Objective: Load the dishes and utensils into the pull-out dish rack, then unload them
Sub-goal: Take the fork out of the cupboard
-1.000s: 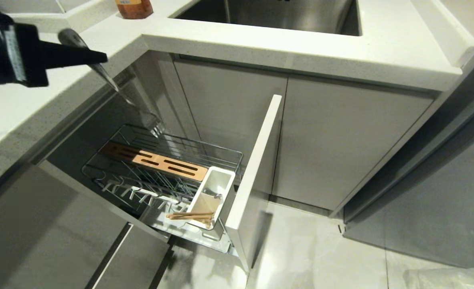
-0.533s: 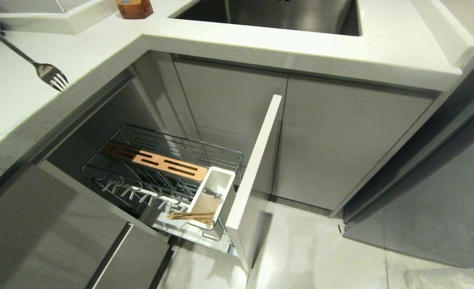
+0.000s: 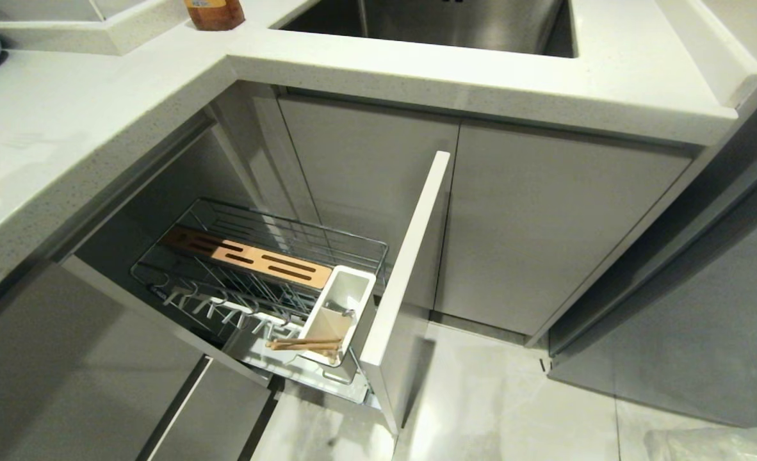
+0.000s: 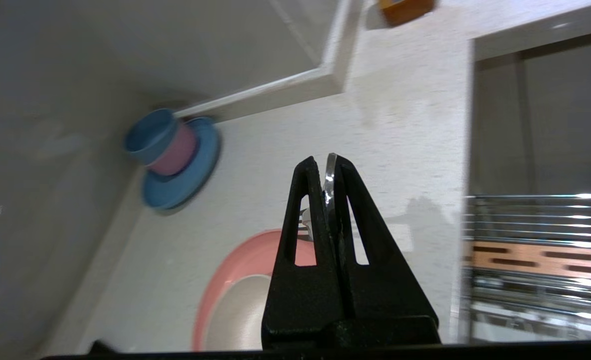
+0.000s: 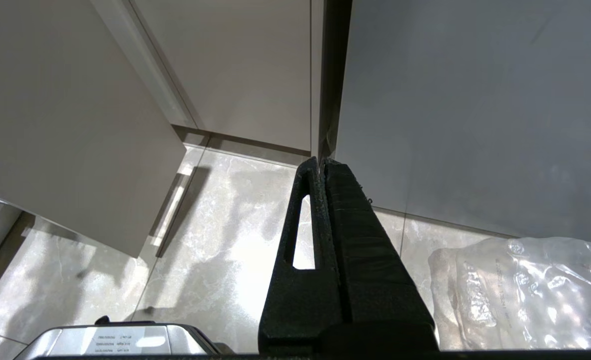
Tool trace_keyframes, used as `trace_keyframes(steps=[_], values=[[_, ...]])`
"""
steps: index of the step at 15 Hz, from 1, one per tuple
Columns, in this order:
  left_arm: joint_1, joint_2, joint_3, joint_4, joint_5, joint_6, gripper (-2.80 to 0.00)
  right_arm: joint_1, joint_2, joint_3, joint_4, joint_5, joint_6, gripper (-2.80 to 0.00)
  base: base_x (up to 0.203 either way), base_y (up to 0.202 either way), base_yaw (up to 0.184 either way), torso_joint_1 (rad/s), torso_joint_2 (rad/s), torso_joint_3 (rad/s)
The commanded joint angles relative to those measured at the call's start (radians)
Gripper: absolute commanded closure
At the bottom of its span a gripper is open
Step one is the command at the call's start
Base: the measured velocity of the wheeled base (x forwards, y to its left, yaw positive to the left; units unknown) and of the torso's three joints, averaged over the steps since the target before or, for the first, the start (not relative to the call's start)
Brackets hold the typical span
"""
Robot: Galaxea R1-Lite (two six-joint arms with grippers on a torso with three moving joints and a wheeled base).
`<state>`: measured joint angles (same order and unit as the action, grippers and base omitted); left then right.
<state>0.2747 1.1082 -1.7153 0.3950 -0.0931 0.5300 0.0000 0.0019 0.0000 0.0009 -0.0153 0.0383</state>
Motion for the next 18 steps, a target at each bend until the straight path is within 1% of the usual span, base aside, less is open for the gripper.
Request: trace_keyframes(steps=[1,5,6,8,9,10,11,12,15,18], values=[[0.049,0.05,-0.033,0.001,0.0,0.008,0.0,0.0,0.0,0.002,0.0,-0.001,0.0,0.0,0.0,0.0,0.0,0.0,0.0,0.0],[0.119,0.185,-0.136,0.005,0.008,0.01,0.0,0.001,0.0,0.002,0.0,0.0,0.0,0.0,0.0,0.0,0.0,0.0,0.0,0.0],[0.132,0.222,-0.158,0.006,0.022,0.01,0.0,0.001,0.0,0.002,-0.001,0.0,0.0,0.0,0.0,0.0,0.0,0.0,0.0,0.0],[0.14,0.285,-0.205,0.006,0.072,0.01,0.0,0.0,0.0,0.003,-0.001,-0.001,0.0,0.0,0.0,0.0,0.0,0.0,0.0,0.0],[0.141,0.315,-0.224,0.001,0.106,0.011,0.0,0.0,0.0,0.003,0.0,-0.001,0.0,0.0,0.0,0.0,0.0,0.0,0.0,0.0],[0.141,0.335,-0.233,-0.008,0.153,0.014,0.0,0.0,0.0,0.002,0.0,0.0,0.0,0.0,0.0,0.0,0.0,0.0,0.0,0.0],[0.141,0.352,-0.233,-0.018,0.173,0.014,0.0,0.0,0.0,0.002,0.0,0.0,0.0,0.0,0.0,0.0,0.0,0.0,0.0,0.0],[0.141,0.363,-0.233,-0.021,0.179,0.015,0.0,0.0,0.0,0.003,0.0,0.0,0.0,0.0,0.0,0.0,0.0,0.0,0.0,0.0],[0.138,0.387,-0.23,-0.013,0.269,0.016,0.0,0.002,0.0,0.003,0.0,0.0,0.0,0.0,0.0,0.0,0.0,0.0,0.0,0.0],[0.132,0.395,-0.224,-0.013,0.316,0.027,0.0,0.0,0.0,0.003,0.0,0.0,0.0,0.0,0.0,0.0,0.0,0.0,0.0,0.0]])
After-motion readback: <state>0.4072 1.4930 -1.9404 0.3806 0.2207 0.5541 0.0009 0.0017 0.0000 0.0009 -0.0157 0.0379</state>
